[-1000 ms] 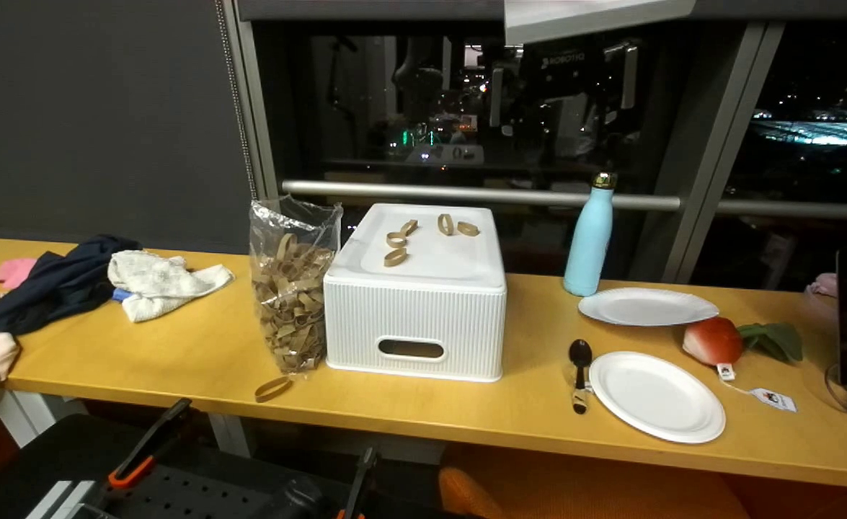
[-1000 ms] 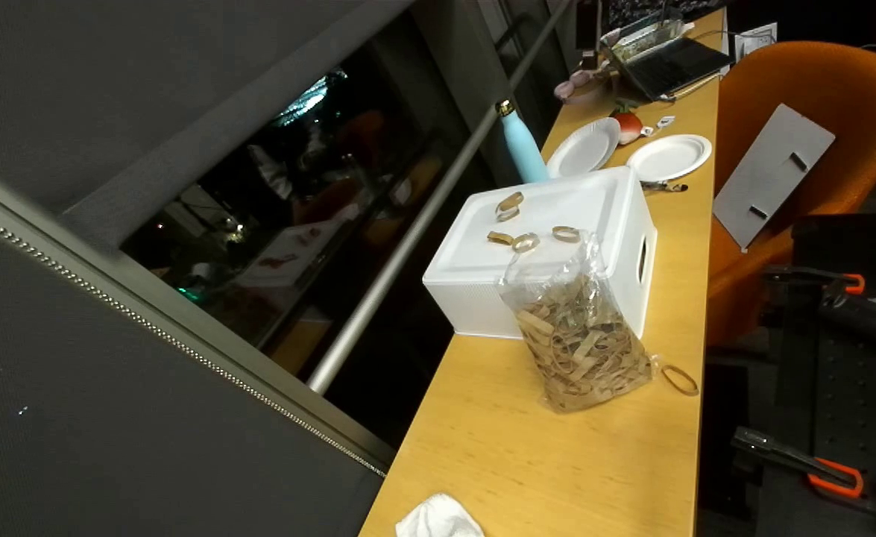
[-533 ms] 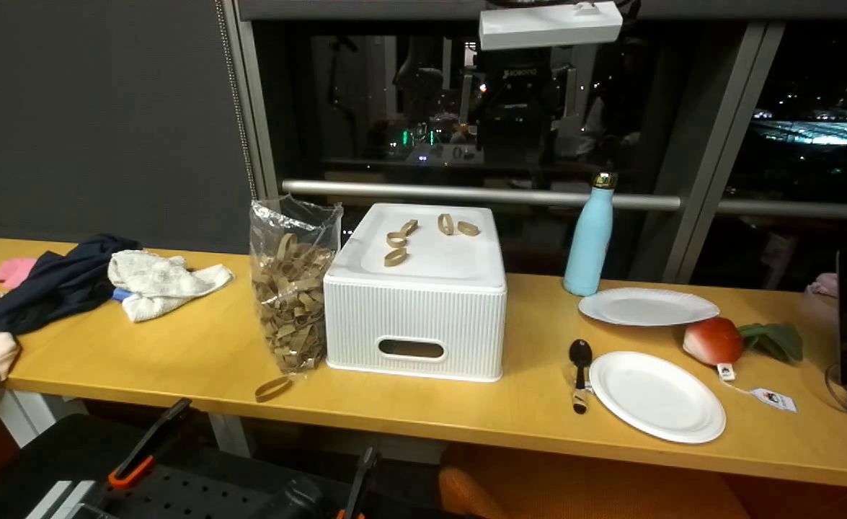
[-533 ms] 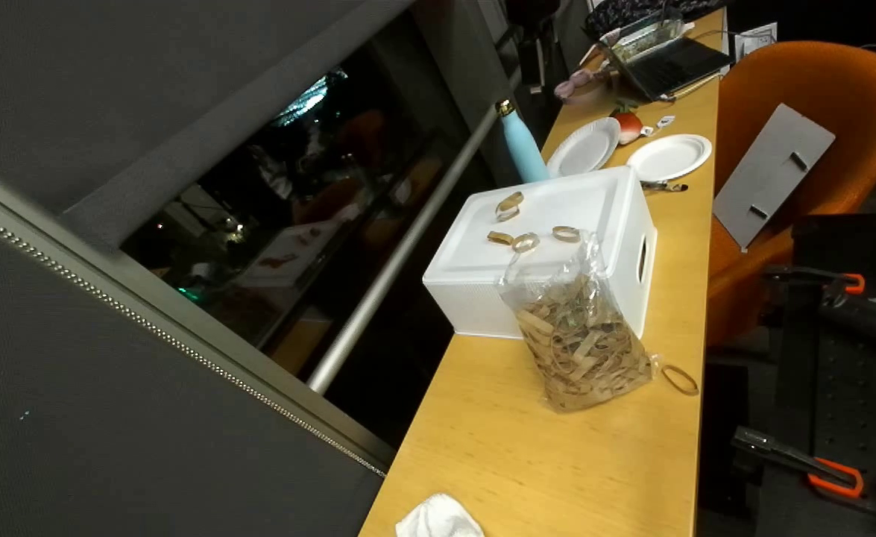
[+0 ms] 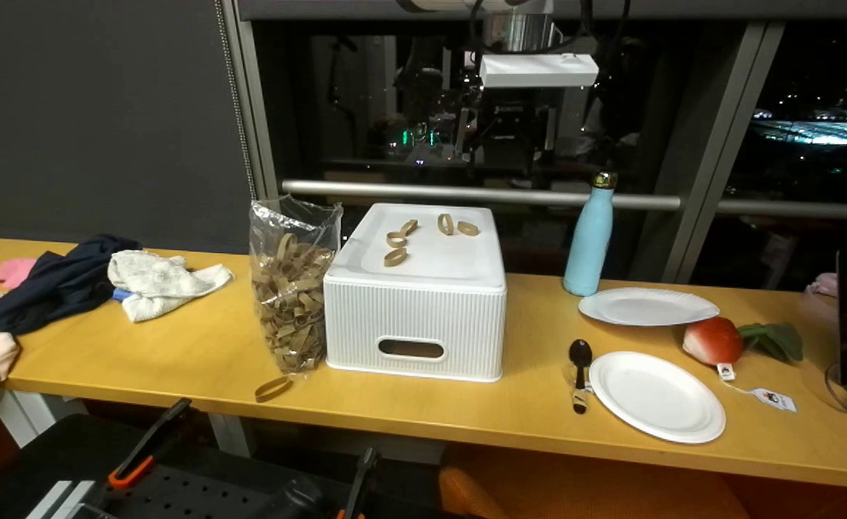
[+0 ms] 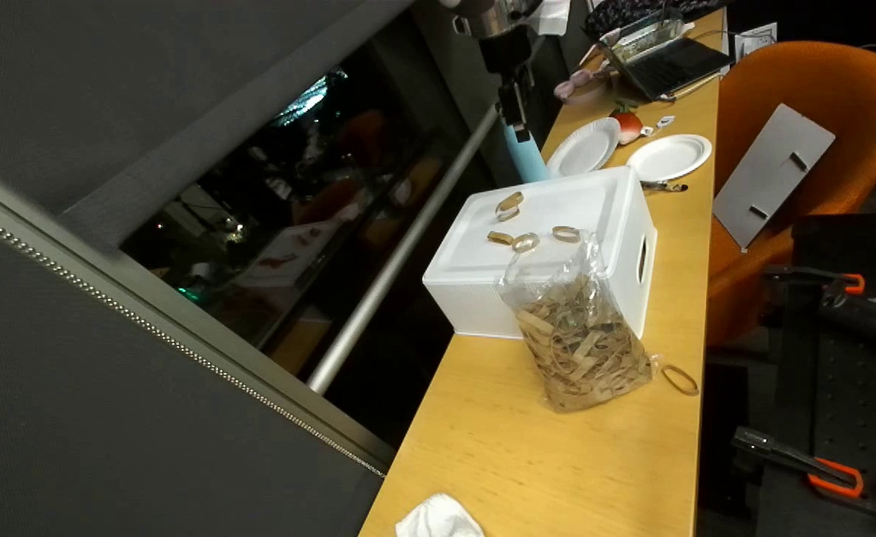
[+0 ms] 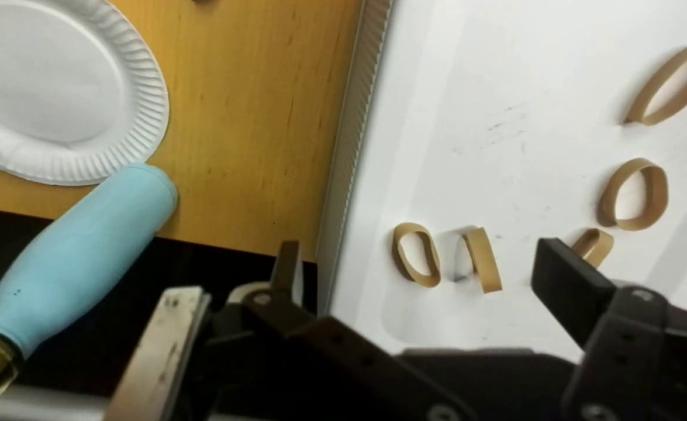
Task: Put the rubber bands into the basket
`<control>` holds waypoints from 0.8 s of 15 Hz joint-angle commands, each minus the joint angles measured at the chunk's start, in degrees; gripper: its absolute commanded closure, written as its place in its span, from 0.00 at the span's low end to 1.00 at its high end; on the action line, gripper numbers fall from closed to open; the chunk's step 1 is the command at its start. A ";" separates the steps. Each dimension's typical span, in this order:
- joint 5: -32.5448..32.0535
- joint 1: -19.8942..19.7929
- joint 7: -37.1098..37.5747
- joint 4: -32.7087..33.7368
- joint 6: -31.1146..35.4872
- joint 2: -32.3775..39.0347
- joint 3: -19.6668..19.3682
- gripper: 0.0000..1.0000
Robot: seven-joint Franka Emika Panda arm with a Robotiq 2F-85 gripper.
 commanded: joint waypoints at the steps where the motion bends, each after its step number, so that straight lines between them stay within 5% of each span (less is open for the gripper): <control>1: -2.78 -0.44 0.38 8.39 -2.86 6.47 1.84 0.00; 6: -6.75 1.50 0.77 16.04 -5.91 13.01 3.37 0.00; 12: -8.11 3.39 0.51 16.34 -6.29 15.20 4.75 0.00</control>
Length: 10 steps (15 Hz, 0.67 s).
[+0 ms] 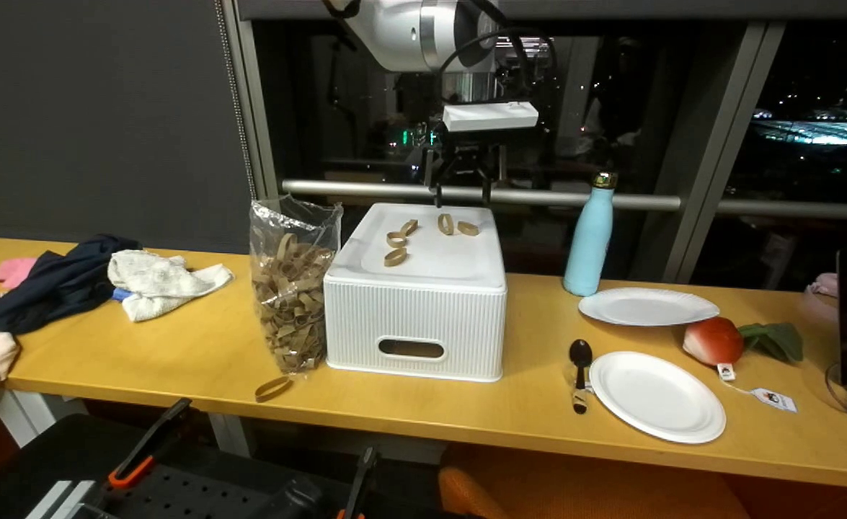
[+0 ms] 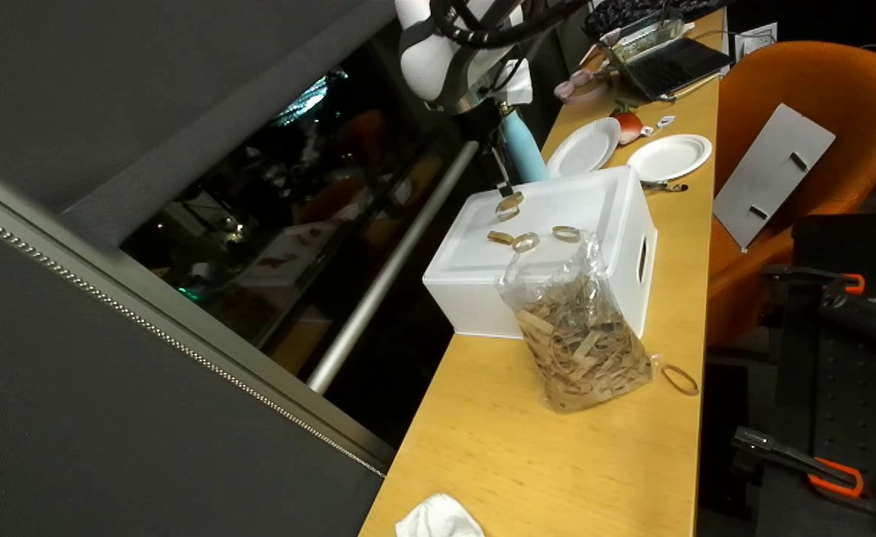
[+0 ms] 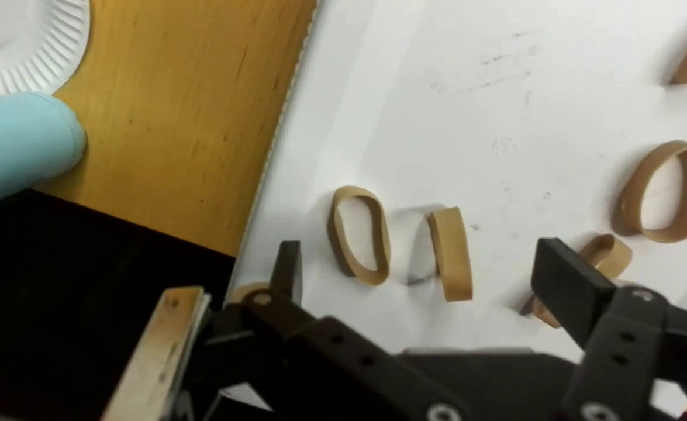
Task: Put the rubber bands into the basket
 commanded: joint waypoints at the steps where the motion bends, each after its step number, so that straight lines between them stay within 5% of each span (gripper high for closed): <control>1: -1.25 -0.03 0.25 2.20 -1.92 1.84 1.06 0.00; 10: -1.45 -0.17 -0.52 0.81 0.03 3.44 1.22 0.00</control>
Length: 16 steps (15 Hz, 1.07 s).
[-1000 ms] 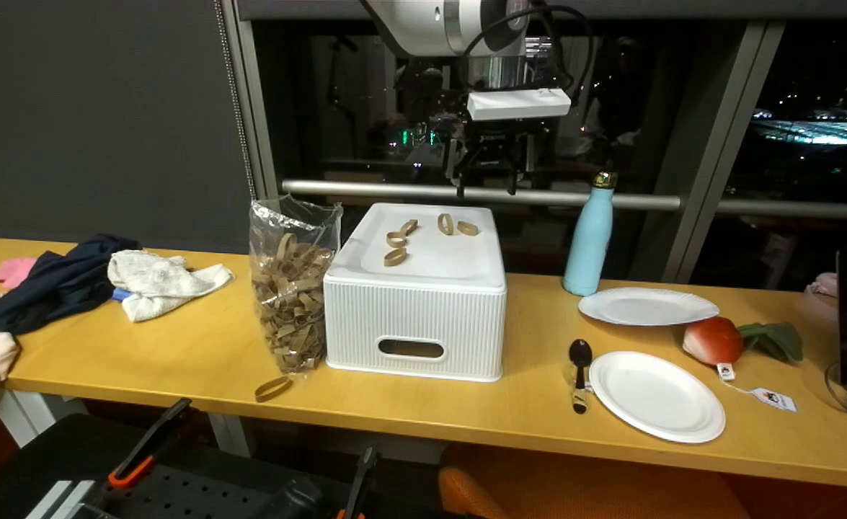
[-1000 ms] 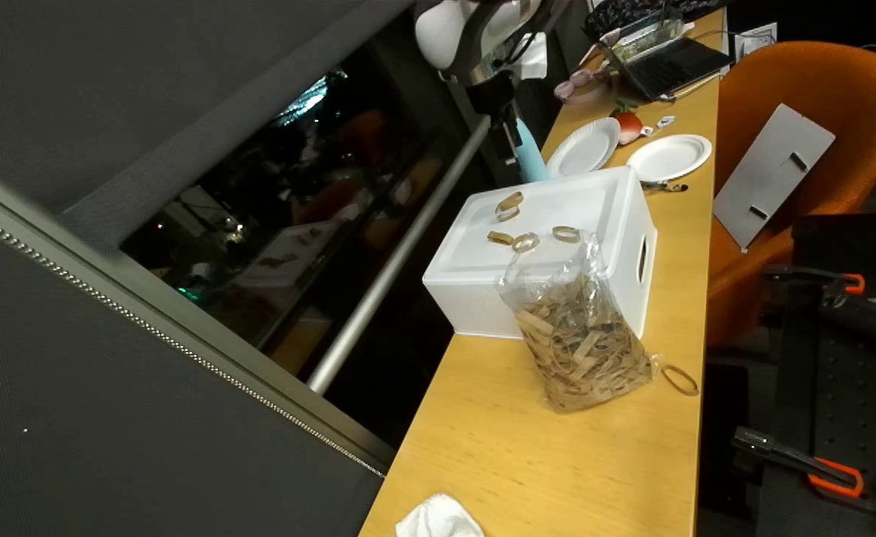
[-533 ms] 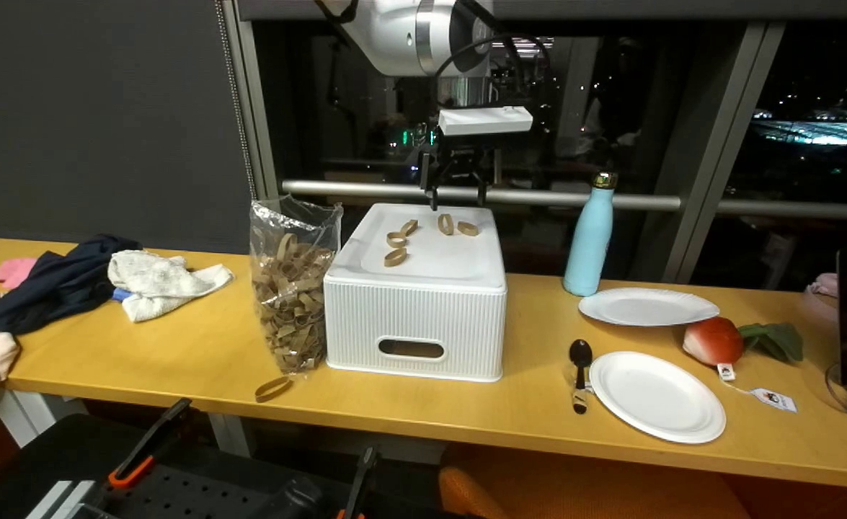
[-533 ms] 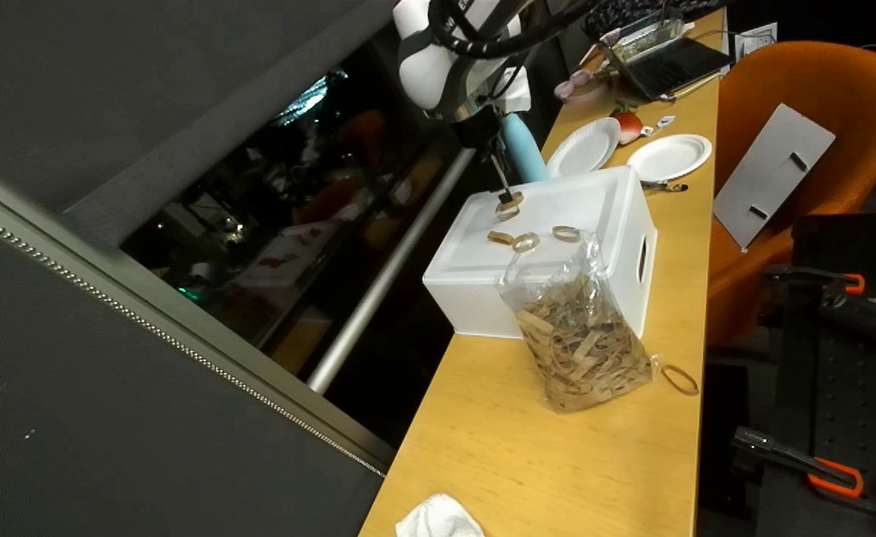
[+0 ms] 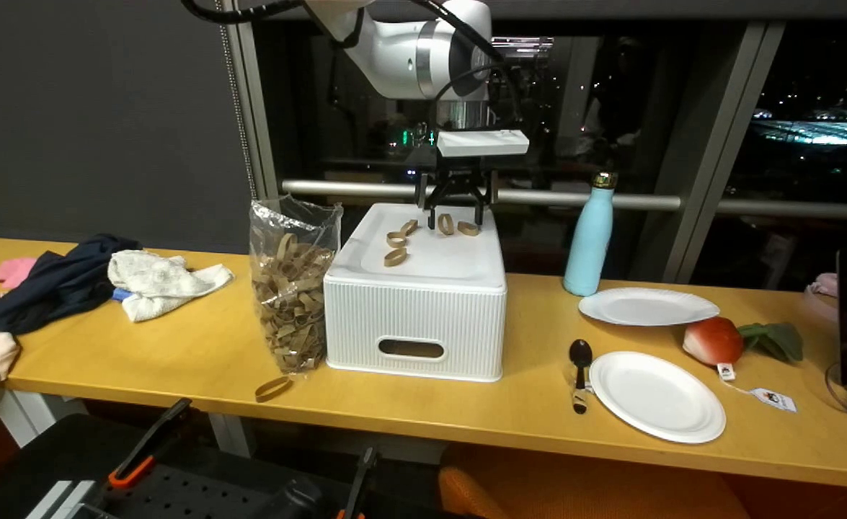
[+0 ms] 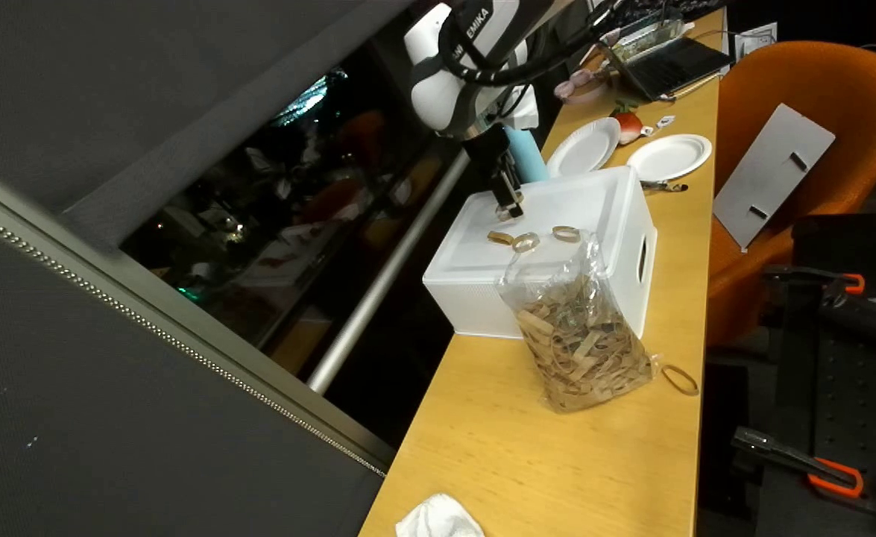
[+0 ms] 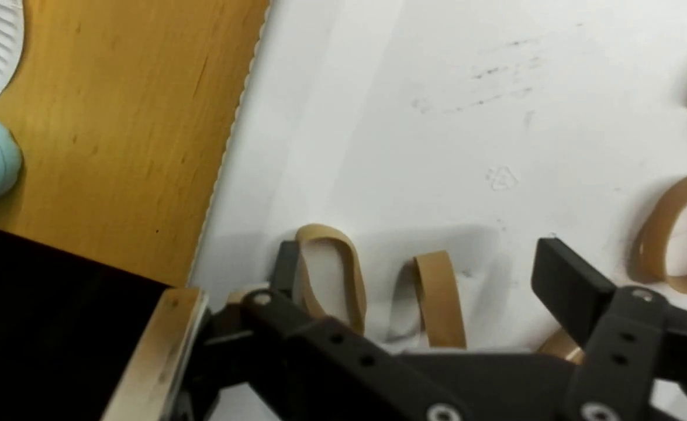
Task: Put the rubber bands into the basket
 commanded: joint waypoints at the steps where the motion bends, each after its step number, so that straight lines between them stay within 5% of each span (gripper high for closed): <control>1: -1.40 -0.60 -0.51 0.58 0.21 0.33 1.07 0.00; 6: -1.46 -0.70 -0.66 -0.39 1.28 0.53 1.01 0.00; 8: -1.44 -0.79 -0.73 0.12 1.25 0.91 1.05 0.26; 16: -2.66 -0.08 -0.69 -1.18 2.47 -0.29 1.16 0.88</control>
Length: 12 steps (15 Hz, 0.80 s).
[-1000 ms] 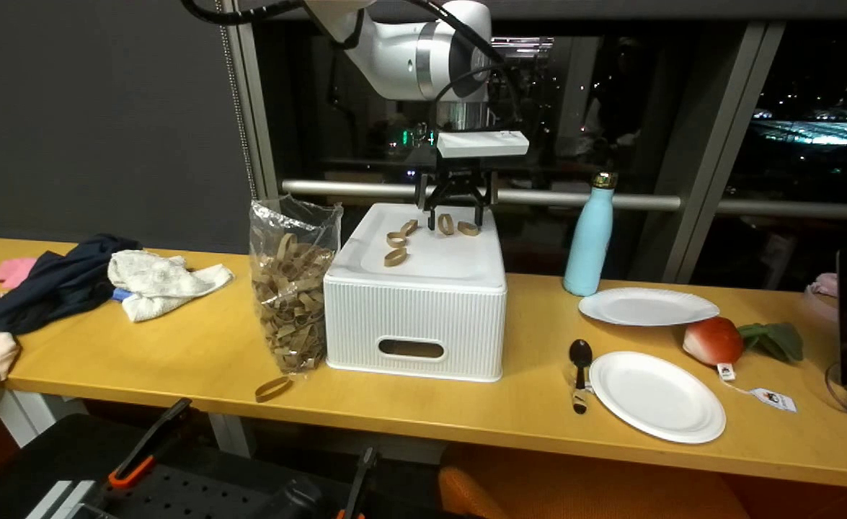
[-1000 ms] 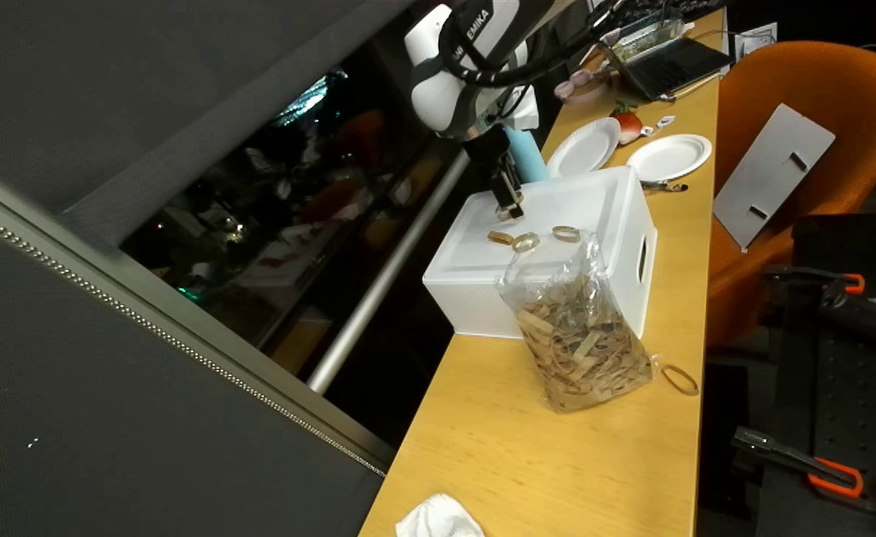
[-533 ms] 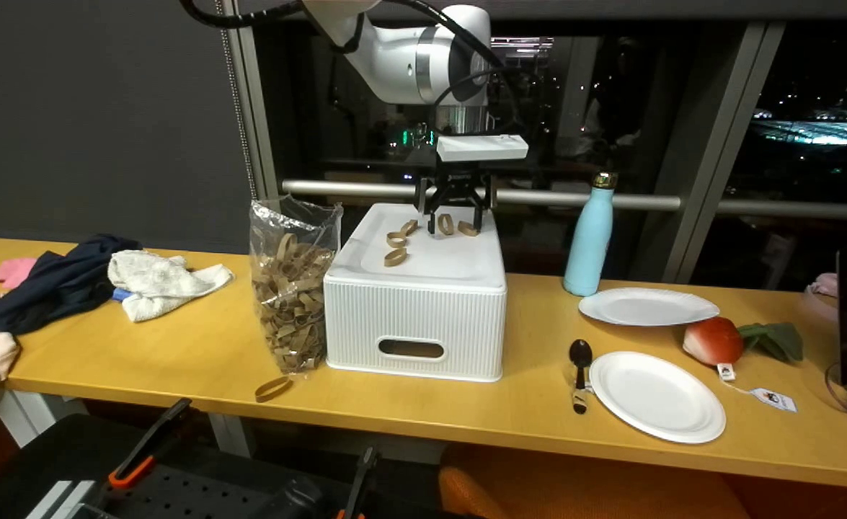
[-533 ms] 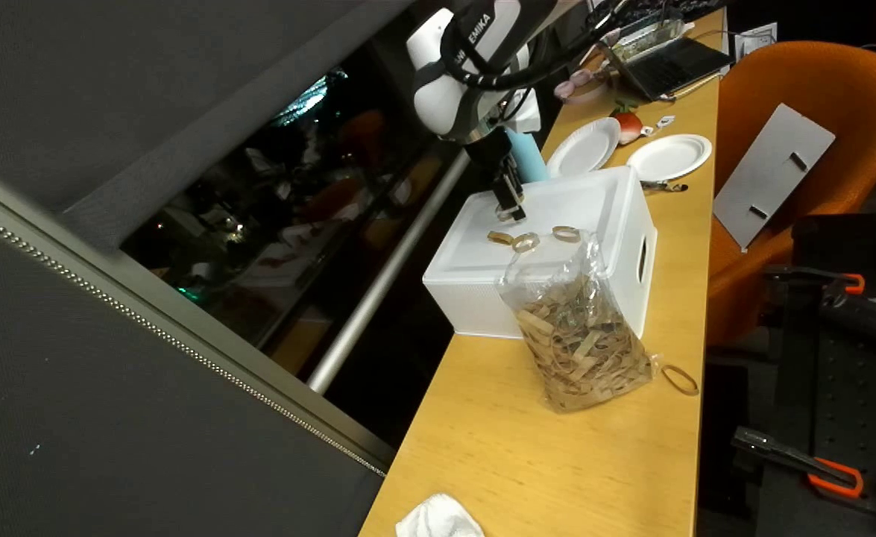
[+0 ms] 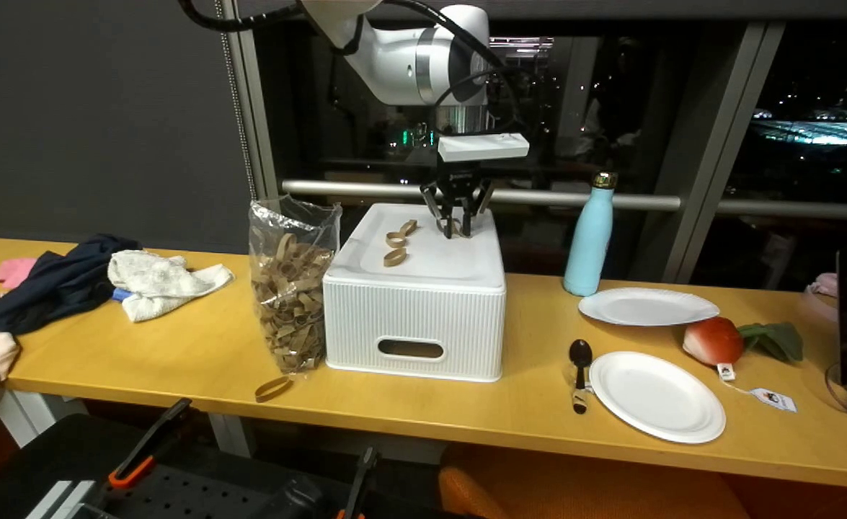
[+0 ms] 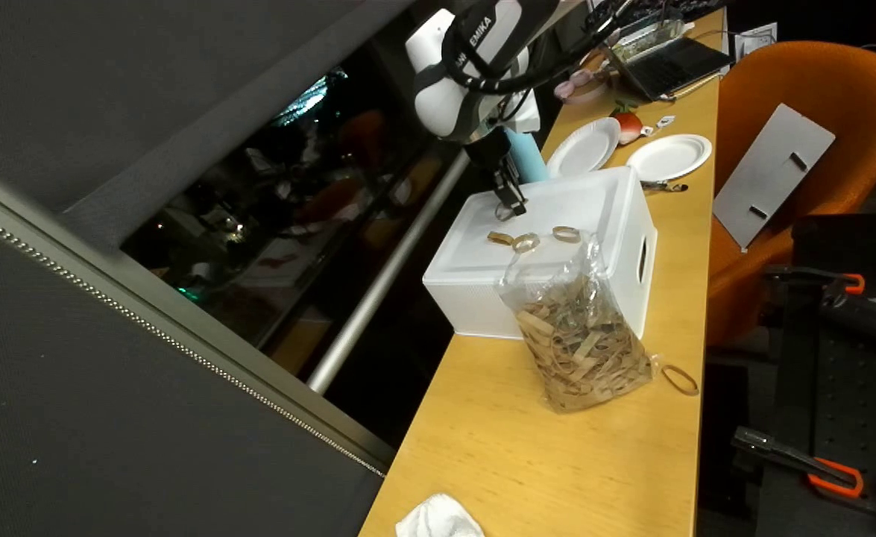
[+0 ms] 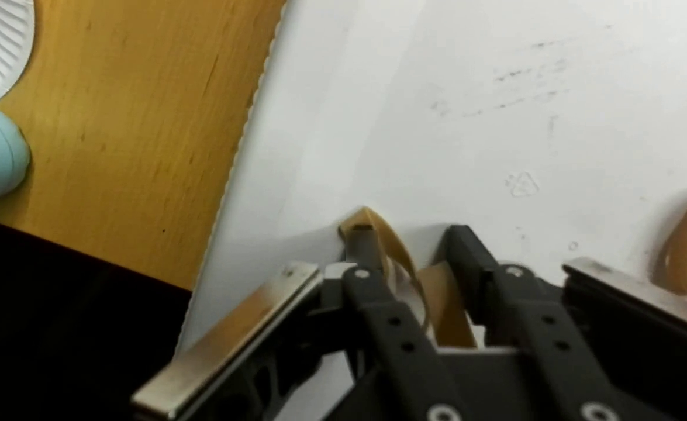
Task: Put the rubber bands into the basket
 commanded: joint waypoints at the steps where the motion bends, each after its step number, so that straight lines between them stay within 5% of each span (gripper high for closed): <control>1: -1.62 -0.01 -0.44 -1.09 1.44 -0.85 1.17 0.95; 12: -2.69 3.91 2.20 -3.66 -1.66 -7.63 1.59 0.99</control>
